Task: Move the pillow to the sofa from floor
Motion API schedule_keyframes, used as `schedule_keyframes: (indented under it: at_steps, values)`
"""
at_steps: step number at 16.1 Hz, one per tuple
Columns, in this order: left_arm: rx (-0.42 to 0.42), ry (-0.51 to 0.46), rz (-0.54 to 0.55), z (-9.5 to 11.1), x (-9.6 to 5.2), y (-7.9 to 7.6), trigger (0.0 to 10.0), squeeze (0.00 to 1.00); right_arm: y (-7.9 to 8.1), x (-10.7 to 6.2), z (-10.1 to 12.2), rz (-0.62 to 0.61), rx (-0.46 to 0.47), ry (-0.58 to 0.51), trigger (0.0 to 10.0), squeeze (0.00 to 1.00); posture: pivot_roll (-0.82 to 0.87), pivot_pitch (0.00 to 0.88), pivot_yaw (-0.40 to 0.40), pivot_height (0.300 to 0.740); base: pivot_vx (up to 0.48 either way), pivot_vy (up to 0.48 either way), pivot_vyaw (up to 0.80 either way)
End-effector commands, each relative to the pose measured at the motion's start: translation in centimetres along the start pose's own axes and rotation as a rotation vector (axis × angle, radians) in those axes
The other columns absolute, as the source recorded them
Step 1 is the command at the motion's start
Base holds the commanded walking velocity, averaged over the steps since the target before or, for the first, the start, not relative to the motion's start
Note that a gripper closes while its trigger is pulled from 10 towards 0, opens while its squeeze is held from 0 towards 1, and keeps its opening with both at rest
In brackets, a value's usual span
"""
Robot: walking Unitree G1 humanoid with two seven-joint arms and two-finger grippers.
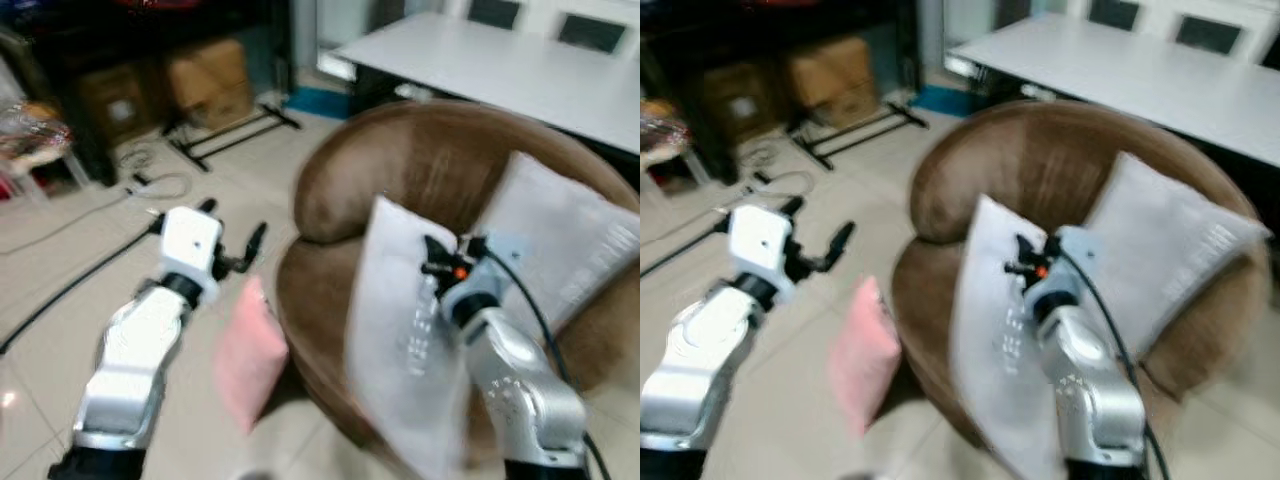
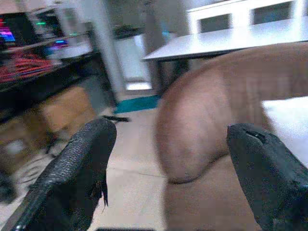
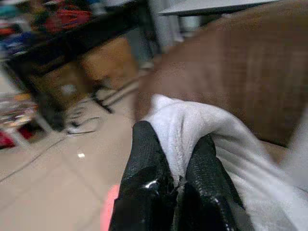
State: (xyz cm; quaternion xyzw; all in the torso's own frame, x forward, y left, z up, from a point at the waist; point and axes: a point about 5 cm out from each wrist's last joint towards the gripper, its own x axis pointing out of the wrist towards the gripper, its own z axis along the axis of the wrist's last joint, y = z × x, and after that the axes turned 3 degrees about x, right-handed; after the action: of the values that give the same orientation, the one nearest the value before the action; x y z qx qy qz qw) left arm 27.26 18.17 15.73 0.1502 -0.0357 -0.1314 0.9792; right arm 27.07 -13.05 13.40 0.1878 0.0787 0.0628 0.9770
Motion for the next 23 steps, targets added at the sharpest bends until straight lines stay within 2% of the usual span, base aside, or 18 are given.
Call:
schedule_keyframes:
  at_steps: [1, 6, 11, 13, 15, 17, 20, 21, 23]
  values:
    - [-0.003, -0.001, -0.003, 0.0, 0.0, -0.1, 10.0, 0.0, 0.9, -0.1, 1.1, 0.055, -0.003, -0.062, 10.0, 0.0, -0.01, 0.0, 0.003, 0.74, 0.334, 0.0, 0.0]
    - [0.0, -0.003, -0.01, 0.0, -0.1, -0.2, 10.0, 0.0, 1.0, -0.1, 1.0, 0.079, -0.008, -0.063, 10.0, 0.0, -0.01, 0.0, 0.002, 0.74, 0.329, 0.0, 0.0]
    - [0.007, -0.005, -0.035, 0.0, 0.0, -0.4, 10.0, 0.0, 1.1, -0.1, 0.8, 0.094, -0.019, -0.046, 10.0, 0.0, -0.01, 0.0, -0.002, 0.74, 0.327, 0.0, -0.69]
    - [0.013, 0.003, -0.068, -0.1, -0.1, -0.6, 10.0, 0.0, 1.1, -0.2, 0.8, 0.094, -0.02, -0.044, 10.0, 0.0, -0.01, 0.0, -0.001, 0.74, 0.311, 0.0, 0.0]
    - [0.043, 0.013, -0.177, -0.4, -0.3, -1.0, 10.0, 0.0, 0.8, -0.3, 0.5, 0.049, -0.009, -0.008, 10.0, 0.0, -0.01, 0.0, -0.004, 0.74, 0.124, 0.0, 0.0]
    - [0.041, 0.015, -0.207, -0.4, -0.3, -1.0, 10.0, 0.0, 0.7, -0.4, 0.4, 0.046, -0.003, -0.002, 10.0, 0.0, -0.01, 0.0, -0.004, 0.74, 0.0, 0.0, 0.0]
    - [0.045, 0.034, -0.422, -0.7, -1.3, -2.1, 10.0, 0.0, 0.6, -0.2, 0.1, 0.047, -0.024, 0.038, 10.0, 0.0, -0.01, 0.0, -0.006, 0.74, 0.0, 0.0, 0.0]
    - [0.045, 0.043, -0.46, -0.8, -1.5, -2.2, 10.0, 0.0, 0.8, -0.1, 0.3, 0.061, -0.024, 0.036, 10.0, 0.0, -0.01, 0.0, -0.006, 0.74, 0.0, 0.0, 0.0]
    - [0.053, 0.054, -0.504, -0.9, -1.7, -2.3, 10.0, 0.0, 1.5, 0.3, 1.0, 0.104, 0.111, 0.028, 10.0, 0.0, -0.01, 0.0, -0.006, 0.74, 0.0, 0.0, 0.0]
